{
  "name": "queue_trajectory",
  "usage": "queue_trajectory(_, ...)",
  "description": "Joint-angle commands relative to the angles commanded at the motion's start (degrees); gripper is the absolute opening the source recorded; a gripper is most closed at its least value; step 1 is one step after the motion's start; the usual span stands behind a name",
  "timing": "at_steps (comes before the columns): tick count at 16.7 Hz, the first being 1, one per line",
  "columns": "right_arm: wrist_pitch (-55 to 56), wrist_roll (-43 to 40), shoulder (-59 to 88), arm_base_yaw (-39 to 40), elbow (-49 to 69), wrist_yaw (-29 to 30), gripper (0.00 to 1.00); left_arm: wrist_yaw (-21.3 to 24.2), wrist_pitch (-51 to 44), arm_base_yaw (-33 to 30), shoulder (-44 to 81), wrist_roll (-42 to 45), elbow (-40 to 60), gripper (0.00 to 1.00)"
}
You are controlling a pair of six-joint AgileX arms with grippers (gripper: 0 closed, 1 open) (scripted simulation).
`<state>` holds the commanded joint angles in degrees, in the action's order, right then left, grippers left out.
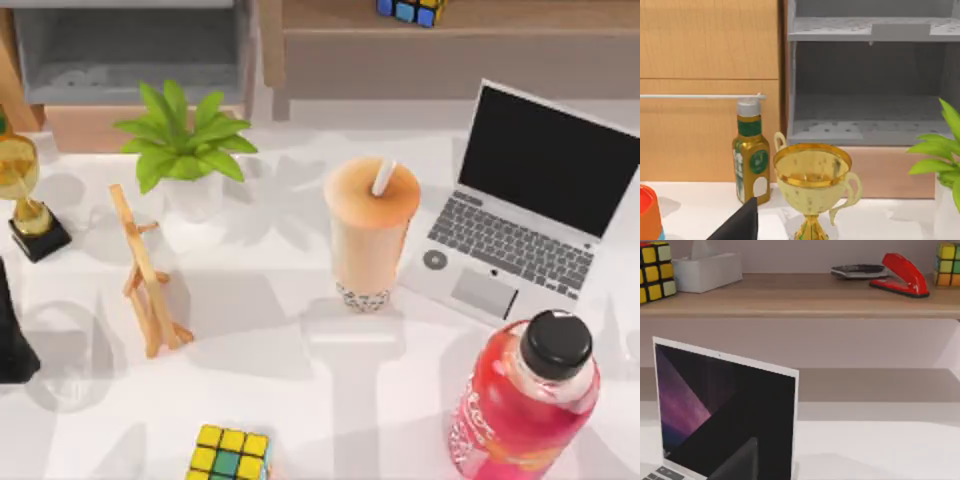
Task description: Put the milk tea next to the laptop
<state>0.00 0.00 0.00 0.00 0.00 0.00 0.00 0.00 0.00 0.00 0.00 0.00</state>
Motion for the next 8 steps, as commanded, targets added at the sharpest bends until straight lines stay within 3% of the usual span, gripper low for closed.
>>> queue_trajectory(4, -0.56, 1.14, 1.84, 1.45, 1.50, 1.13, 1.00, 0.00, 0.00, 0.00, 0.00, 0.00, 0.00, 1.00)
queue_trajectory(8, -3.46, 7.20, 12.72, 9.22, 9.64, 7.13, 1.00, 0.00, 0.00, 0.00, 0.00, 0.00, 0.00, 1.00)
